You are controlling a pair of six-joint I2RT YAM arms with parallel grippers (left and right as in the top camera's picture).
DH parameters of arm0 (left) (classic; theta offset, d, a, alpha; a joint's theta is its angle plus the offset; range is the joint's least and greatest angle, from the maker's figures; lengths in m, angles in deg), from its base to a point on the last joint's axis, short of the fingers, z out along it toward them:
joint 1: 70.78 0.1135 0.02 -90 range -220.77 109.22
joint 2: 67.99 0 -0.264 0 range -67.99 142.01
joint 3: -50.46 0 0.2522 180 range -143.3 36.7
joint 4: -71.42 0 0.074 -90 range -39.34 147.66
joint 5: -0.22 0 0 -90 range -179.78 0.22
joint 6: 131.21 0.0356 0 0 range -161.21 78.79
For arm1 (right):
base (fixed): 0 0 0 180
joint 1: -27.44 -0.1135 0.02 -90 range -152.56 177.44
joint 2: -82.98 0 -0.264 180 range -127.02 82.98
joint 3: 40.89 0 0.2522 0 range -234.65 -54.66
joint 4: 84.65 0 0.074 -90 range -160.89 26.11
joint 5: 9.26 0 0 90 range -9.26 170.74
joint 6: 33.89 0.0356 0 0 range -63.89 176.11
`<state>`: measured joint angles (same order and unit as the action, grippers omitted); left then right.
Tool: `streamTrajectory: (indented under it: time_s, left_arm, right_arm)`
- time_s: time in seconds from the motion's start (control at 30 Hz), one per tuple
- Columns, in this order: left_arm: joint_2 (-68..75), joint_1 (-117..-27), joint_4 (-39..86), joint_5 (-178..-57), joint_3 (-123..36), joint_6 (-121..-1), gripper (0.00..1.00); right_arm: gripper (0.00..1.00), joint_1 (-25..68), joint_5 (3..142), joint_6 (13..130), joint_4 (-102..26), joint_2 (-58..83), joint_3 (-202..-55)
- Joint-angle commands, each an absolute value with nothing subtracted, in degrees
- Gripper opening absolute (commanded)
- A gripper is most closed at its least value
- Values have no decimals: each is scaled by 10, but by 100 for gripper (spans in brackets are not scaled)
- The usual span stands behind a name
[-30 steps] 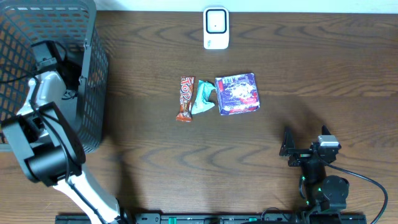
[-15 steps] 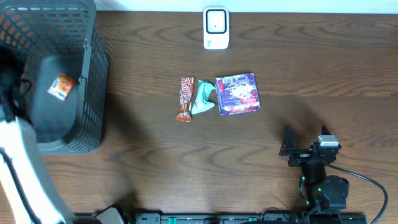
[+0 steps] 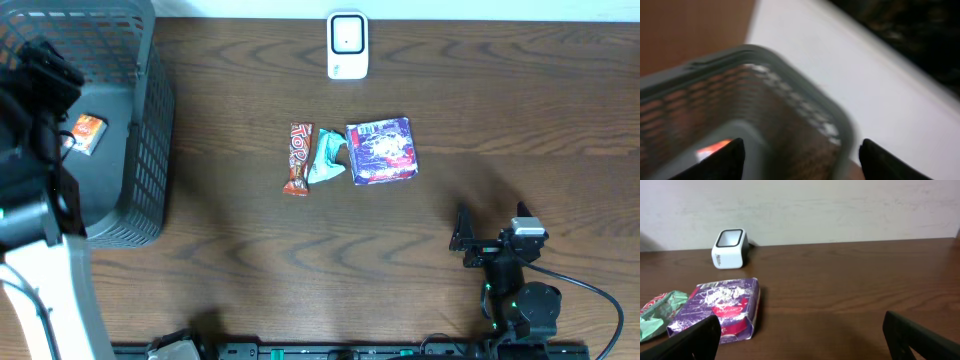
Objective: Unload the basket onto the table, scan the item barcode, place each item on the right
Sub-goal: 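Reach the left gripper into the basket and grasp the orange packet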
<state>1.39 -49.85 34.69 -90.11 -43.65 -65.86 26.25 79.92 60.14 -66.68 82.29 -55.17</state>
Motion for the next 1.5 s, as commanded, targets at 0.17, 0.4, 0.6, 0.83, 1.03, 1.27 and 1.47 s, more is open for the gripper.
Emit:
streamTrajectory:
  time_s: [0.17,0.4,0.6,0.83,1.03,1.27,1.47]
  left_arm:
    - [208,-478,398,-755,-442,-477,79]
    - [341,-435,436,-771,-442,-376,79]
    - [427,-416,433,-879,-442,-252,79]
    - [479,-418,439,-879,-442,-183,79]
    - [485,-420,440,-907,-442,-120,78]
    - [488,-420,434,-962,-441,-102,73]
    - [503,-420,426,-955,-440,-102,65]
  right_arm:
    - [99,265,802,597,-666,826,-550]
    - [99,265,802,597,-666,826,-550]
    - [99,265,802,597,-666,826,-550]
    - [99,265,802,597,-666,826,-550]
    - [99,265,802,597,-666,826,-550]
    - [99,265,802,597,-666,826,-550]
    - [99,265,802,597,-666,826,-550]
